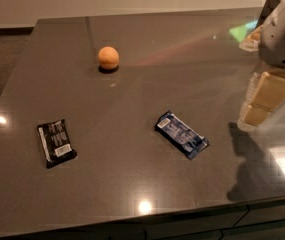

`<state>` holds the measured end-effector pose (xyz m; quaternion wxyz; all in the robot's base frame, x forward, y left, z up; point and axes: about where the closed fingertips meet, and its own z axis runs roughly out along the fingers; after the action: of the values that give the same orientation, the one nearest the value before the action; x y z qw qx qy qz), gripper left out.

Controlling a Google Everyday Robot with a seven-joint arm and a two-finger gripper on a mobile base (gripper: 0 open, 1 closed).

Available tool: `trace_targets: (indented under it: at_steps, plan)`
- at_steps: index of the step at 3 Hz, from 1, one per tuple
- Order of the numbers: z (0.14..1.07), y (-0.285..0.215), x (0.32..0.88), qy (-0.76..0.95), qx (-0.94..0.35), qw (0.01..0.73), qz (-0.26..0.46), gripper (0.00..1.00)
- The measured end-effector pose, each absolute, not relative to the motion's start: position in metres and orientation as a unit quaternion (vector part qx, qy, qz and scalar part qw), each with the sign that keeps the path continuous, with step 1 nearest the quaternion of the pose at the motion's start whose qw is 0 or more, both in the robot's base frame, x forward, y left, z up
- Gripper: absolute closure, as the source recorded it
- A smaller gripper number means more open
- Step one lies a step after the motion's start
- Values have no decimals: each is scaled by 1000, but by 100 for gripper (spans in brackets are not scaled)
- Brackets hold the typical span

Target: Move rxbar chocolate near rxbar blueberry

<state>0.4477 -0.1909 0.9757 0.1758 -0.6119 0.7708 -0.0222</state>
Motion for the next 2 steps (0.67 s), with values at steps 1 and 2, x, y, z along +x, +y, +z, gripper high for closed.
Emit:
trace_targets:
  at_steps: [1,2]
  plan:
    - [968,-128,463,752,-625,208,14,0]
    - [959,-87,469,740,-633,224,42,0]
